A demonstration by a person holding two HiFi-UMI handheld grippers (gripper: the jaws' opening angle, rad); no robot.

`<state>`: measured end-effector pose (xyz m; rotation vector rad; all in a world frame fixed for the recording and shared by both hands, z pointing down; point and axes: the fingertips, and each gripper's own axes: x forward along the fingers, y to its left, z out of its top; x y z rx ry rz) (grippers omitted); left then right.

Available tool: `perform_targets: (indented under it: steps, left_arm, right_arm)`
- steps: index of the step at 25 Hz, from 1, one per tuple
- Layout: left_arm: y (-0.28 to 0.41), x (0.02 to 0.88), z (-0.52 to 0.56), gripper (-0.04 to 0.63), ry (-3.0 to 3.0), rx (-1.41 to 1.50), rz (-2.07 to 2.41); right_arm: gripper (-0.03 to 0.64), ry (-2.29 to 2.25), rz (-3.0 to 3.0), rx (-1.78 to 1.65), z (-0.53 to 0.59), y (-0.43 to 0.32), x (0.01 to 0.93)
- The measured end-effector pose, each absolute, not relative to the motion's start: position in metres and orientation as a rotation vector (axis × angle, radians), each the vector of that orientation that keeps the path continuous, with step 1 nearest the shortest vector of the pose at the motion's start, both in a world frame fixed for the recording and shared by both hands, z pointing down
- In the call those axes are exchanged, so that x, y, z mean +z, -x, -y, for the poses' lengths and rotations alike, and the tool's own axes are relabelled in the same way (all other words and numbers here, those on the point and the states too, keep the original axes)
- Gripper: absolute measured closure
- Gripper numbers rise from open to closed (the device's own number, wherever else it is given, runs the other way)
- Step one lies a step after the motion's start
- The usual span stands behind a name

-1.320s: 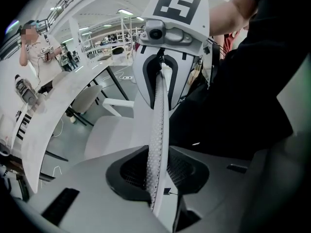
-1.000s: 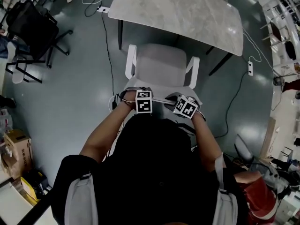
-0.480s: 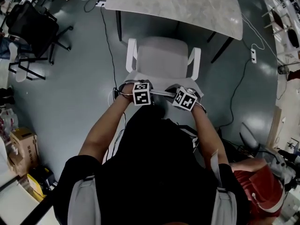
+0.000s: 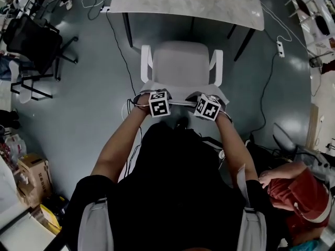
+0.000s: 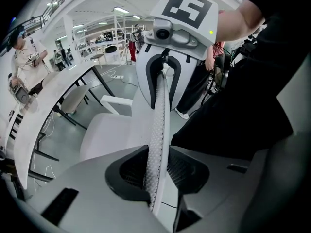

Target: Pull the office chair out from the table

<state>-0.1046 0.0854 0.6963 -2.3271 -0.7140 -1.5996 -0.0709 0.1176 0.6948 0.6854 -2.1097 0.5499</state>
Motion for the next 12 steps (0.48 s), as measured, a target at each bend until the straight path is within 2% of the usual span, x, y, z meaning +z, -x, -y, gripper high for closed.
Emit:
perform_targets:
  steps: [12]
  left_arm:
    - [0.138,0.694,-0.118,0.482,2.286,-1.592,0.801]
  right_arm:
    - [0.502,-0.75,2.107,0.585,-0.152,0.107,0.693]
